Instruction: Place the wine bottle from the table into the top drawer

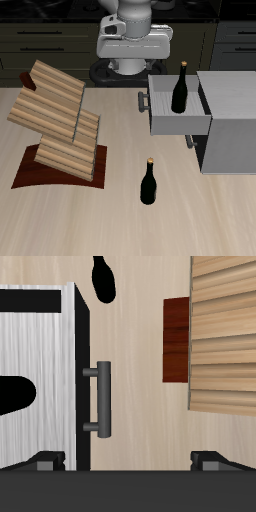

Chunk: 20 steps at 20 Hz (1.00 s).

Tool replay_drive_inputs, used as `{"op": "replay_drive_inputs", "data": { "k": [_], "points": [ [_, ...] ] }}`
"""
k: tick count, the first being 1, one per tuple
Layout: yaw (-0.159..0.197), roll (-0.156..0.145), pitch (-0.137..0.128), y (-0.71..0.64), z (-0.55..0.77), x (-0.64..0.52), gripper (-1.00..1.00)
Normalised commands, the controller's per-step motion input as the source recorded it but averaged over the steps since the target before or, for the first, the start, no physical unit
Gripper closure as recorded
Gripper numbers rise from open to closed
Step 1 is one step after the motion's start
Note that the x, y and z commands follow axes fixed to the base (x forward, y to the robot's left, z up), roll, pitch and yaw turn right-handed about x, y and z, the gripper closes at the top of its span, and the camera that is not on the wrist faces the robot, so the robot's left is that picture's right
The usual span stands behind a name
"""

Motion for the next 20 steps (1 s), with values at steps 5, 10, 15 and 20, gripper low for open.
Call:
{"op": "replay_drive_inputs", "data": {
  "k": [5,10,15,20],
  "points": [
    [-0.011,0.009,0.013,-0.04,0.05,0.3,-1.0],
    [0.038,0.002,-0.012,-0.05,0.13,0.41,-1.0],
    [0.04,0.006,-0.025,0.03,0.08,0.29,-1.0],
    [-0.006,0.016,0.016,0.05,0.01,0.19,-1.0]
  ]
}}
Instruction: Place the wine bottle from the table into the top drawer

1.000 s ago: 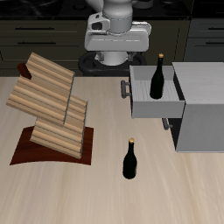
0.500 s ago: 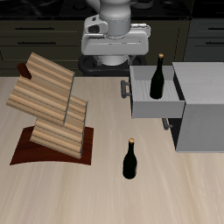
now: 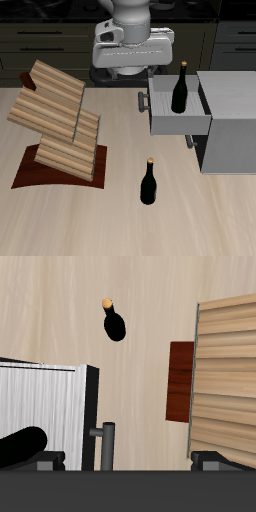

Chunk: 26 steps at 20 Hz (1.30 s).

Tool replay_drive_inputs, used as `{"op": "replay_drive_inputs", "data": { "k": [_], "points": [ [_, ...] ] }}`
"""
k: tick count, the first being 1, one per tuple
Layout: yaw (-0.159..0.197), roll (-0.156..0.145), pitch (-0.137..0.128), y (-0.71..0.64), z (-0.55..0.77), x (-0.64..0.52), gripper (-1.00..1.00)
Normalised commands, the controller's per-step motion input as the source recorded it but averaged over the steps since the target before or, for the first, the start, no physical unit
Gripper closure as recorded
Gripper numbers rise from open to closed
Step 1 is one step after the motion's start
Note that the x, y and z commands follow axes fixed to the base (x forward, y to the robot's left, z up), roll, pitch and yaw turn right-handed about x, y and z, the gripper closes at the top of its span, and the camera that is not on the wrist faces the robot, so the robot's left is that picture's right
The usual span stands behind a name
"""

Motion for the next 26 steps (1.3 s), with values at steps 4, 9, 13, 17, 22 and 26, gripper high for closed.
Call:
{"op": "replay_drive_inputs", "data": {
  "k": [4,9,13,17,22,26],
  "points": [
    [0.039,0.012,-0.034,0.05,0.04,0.3,-1.0],
    [-0.05,-0.038,-0.025,-0.08,0.07,0.32,-1.0],
    [-0.006,-0.036,-0.031,-0.06,0.0,0.43,-1.0],
    [-0.039,-0.033,-0.024,0.11,-0.04,0.29,-1.0],
    [0.01,0.011,-0.005,0.27,-0.08,0.16,-1.0],
    [0.012,-0.003,-0.019,0.21,-0.05,0.18,-1.0]
  ]
}}
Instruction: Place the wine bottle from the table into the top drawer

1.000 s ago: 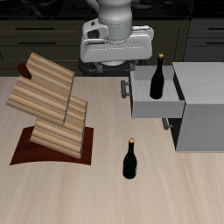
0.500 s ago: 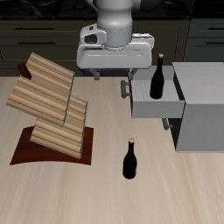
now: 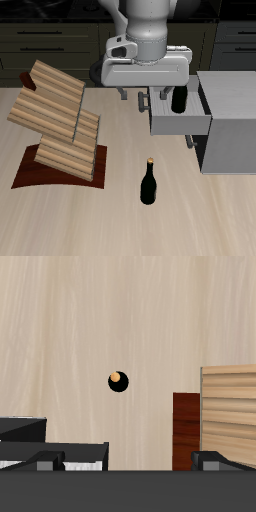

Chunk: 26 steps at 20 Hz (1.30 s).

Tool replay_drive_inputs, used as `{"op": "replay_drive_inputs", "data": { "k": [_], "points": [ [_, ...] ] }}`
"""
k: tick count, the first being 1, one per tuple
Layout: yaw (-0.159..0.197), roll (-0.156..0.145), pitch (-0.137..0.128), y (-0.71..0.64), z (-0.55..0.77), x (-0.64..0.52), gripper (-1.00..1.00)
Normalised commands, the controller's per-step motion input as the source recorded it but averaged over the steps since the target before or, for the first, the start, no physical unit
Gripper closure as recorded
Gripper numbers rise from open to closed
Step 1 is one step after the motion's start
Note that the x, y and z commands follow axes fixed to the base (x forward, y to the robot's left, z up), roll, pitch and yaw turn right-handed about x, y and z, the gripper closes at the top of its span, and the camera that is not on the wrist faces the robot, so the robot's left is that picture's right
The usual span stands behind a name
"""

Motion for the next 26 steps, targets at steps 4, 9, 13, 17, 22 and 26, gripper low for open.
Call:
{"op": "replay_drive_inputs", "data": {
  "k": [4,9,13,17,22,26],
  "points": [
    [0.037,-0.002,-0.036,0.11,-0.06,0.09,-1.0],
    [-0.015,-0.03,-0.016,-0.03,-0.02,0.21,-1.0],
    [-0.021,-0.011,-0.007,-0.01,-0.05,0.06,-1.0],
    [-0.02,0.019,-0.006,0.04,-0.21,0.04,-1.0],
    [-0.017,-0.014,-0.015,-0.06,-0.14,0.09,-1.0],
    [-0.012,-0.013,0.009,-0.04,-0.13,0.11,-1.0]
  ]
}}
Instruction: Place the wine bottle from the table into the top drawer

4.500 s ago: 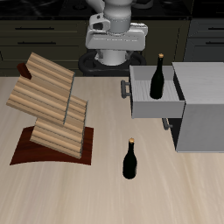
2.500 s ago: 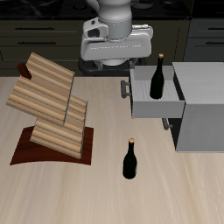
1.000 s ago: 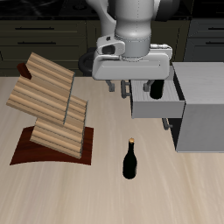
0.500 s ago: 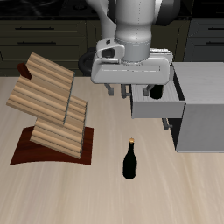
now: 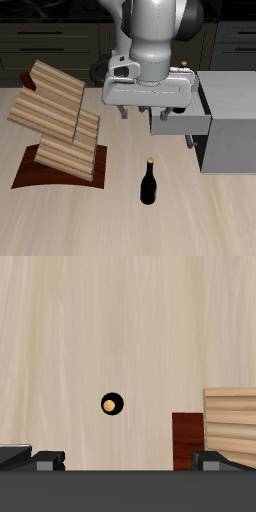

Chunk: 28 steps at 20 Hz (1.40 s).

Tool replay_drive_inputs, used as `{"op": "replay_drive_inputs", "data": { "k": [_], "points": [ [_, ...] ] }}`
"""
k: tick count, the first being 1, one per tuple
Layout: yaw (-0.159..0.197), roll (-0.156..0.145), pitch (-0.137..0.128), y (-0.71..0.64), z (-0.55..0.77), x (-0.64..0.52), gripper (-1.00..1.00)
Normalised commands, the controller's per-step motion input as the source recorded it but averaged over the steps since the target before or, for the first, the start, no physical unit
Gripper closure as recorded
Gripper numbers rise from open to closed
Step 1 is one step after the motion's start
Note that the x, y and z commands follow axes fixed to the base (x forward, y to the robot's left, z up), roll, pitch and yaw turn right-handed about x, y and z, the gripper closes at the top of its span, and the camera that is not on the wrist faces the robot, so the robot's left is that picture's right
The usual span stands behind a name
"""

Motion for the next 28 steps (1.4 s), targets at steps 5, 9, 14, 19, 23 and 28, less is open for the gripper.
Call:
{"op": "replay_drive_inputs", "data": {
  "k": [5,9,14,19,23,28],
  "points": [
    [-0.022,-0.016,-0.006,-0.06,-0.16,0.11,-1.0],
    [0.009,0.006,0.017,0.05,-0.18,0.05,-1.0],
    [-0.012,0.026,-0.011,0.14,-0.2,0.0,-1.0],
    [-0.001,0.003,-0.014,0.1,-0.18,0.03,-1.0],
    [-0.014,-0.011,0.016,-0.03,-0.19,0.11,-1.0],
    [-0.008,-0.001,0.021,0.03,-0.21,0.07,-1.0]
  ]
}}
